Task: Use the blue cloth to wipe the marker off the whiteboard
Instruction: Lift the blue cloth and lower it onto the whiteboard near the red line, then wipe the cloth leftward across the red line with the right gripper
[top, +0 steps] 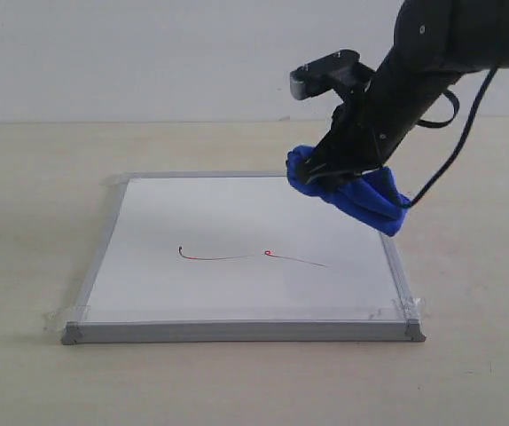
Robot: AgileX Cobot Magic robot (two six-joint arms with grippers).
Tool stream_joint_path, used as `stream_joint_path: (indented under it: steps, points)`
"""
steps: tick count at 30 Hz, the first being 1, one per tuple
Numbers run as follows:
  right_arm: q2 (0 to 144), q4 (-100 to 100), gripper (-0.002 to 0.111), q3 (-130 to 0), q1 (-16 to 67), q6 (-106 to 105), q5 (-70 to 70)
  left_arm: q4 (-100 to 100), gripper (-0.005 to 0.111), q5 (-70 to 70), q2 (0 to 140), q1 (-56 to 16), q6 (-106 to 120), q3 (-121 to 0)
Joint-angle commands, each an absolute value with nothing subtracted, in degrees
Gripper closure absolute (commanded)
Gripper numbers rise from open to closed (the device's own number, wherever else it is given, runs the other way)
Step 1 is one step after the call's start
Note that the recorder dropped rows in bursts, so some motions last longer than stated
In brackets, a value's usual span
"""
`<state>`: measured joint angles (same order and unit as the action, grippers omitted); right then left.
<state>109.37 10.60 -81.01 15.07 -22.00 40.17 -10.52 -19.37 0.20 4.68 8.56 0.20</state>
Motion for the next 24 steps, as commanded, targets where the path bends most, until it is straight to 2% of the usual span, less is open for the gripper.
stream_joint_path:
  steps: [1, 7, 13, 21, 24]
  points:
    - [106.5, 10.9, 0.109, -72.6, 17.4, -22.6, 32.5, -10.6, 0.102, -18.8, 0.0, 4.6, 8.6, 0.0]
    - [108.0, 10.9, 0.109, -67.1, 18.0, -22.5, 23.6, -10.6, 0.102, -18.8, 0.0, 4.6, 8.6, 0.0]
    - [114.6, 11.0, 0.109, -66.9, 19.7, -22.4, 21.6, -10.6, 0.102, -18.8, 0.0, 4.6, 8.6, 0.0]
    - [117.9, 23.5, 0.109, -67.6, 29.7, -29.6, 24.0, -10.6, 0.102, -18.8, 0.0, 4.6, 8.6, 0.0]
    - [117.9, 21.9, 0.109, -68.9, 29.9, -33.9, 23.7, -10.6, 0.102, -18.8, 0.0, 4.6, 8.6, 0.0]
